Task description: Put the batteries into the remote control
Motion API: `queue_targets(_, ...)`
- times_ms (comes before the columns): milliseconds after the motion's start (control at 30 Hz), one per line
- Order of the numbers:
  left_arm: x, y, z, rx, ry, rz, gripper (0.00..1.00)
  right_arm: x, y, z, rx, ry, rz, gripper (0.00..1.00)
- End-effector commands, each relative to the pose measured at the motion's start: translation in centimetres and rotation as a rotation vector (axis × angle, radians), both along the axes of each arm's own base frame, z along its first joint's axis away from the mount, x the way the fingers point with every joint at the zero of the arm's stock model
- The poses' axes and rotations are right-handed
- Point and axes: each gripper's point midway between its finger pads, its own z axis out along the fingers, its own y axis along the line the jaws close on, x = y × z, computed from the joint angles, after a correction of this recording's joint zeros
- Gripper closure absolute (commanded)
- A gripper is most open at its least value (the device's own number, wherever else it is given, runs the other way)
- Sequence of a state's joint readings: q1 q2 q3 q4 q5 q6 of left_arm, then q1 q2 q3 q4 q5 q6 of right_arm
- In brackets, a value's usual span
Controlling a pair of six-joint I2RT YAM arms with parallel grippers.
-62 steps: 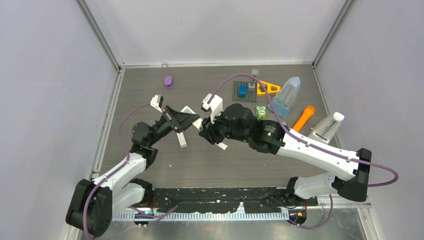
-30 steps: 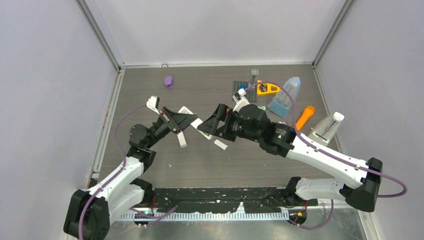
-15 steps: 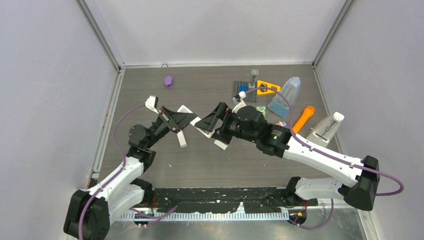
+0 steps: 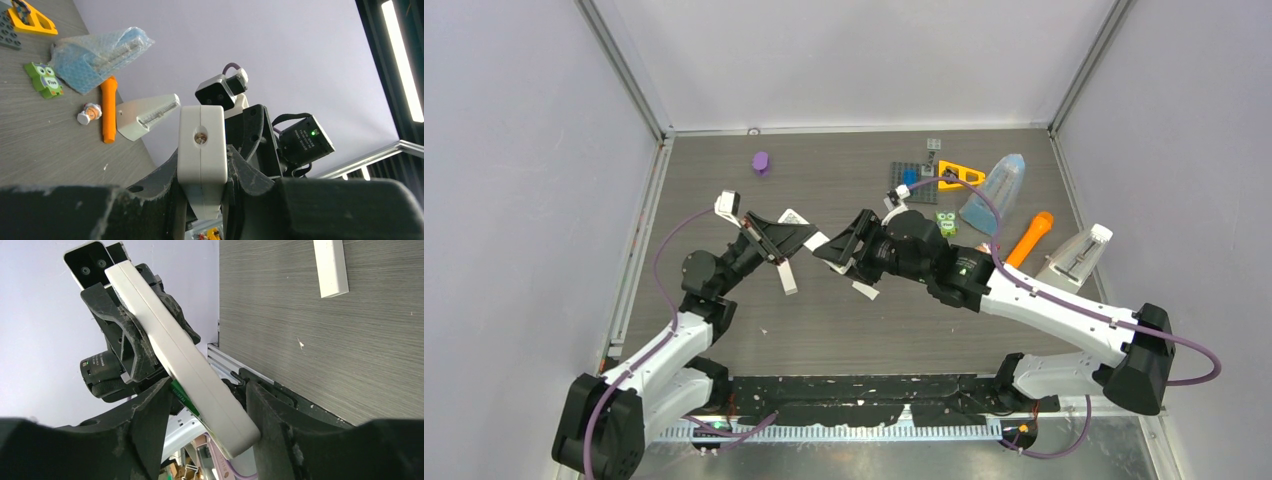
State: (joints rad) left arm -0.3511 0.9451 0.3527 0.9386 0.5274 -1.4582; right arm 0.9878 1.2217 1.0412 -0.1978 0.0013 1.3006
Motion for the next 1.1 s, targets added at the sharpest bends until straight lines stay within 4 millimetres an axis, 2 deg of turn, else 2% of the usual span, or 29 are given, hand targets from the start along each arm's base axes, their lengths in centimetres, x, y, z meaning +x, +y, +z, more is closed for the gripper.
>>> queue_targets(0,-0.8,0.7,3.1,-0.070,-0.105,0.015,1.00,0.3,-0.3,1.1,0.025,-0.005,-0.022,0.43)
queue_targets(233,-0.7,1.3,3.8,-0.120,-0.065,0.037,1.00,-0.5,0.0,1.1,0.062,-0.001,0.016,0.63)
queue_targets(333,-0.7,1.5,4.2,-0.146,-0.039,0.038,1.00,-0.6,0.1,1.2,0.072,-0.008,0.024,0.65)
queue_targets(400,-0.7,1.6,4.3,-0.156,-0.023,0.038,1.00,-0.6,0.1,1.5,0.083,-0.019,0.028,0.65)
queue_targets(467,-0.7,1.6,4.3,-0.159,-0.018,0.042,1.00,-0.6,0.1,2.0,0.099,-0.036,0.029,0.52)
queue_targets(500,-0.6,1.6,4.2,-0.155,-0.014,0.044,1.00,-0.5,0.1,2.5,0.119,-0.052,0.027,0.39)
queue_targets(567,-0.6,1.6,3.8,-0.143,-0.011,0.048,1.00,-0.4,-0.3,3.3,0.150,-0.086,0.009,0.27)
queue_targets(600,-0.5,1.6,3.5,-0.140,-0.003,0.052,1.00,-0.4,-0.7,3.7,0.160,-0.099,0.001,0.24)
queue_targets(700,-0.3,1.7,3.1,-0.142,0.009,0.060,1.00,0.3,-1.7,3.7,0.158,-0.116,-0.044,0.25)
queue_targets(900,-0.1,1.5,3.0,-0.141,0.010,0.056,1.00,0.5,-1.8,3.1,0.153,-0.107,-0.042,0.33)
queue_targets(1067,0.2,1.4,3.3,-0.156,0.008,0.045,1.00,0.5,-1.5,2.5,0.142,-0.094,-0.023,0.46)
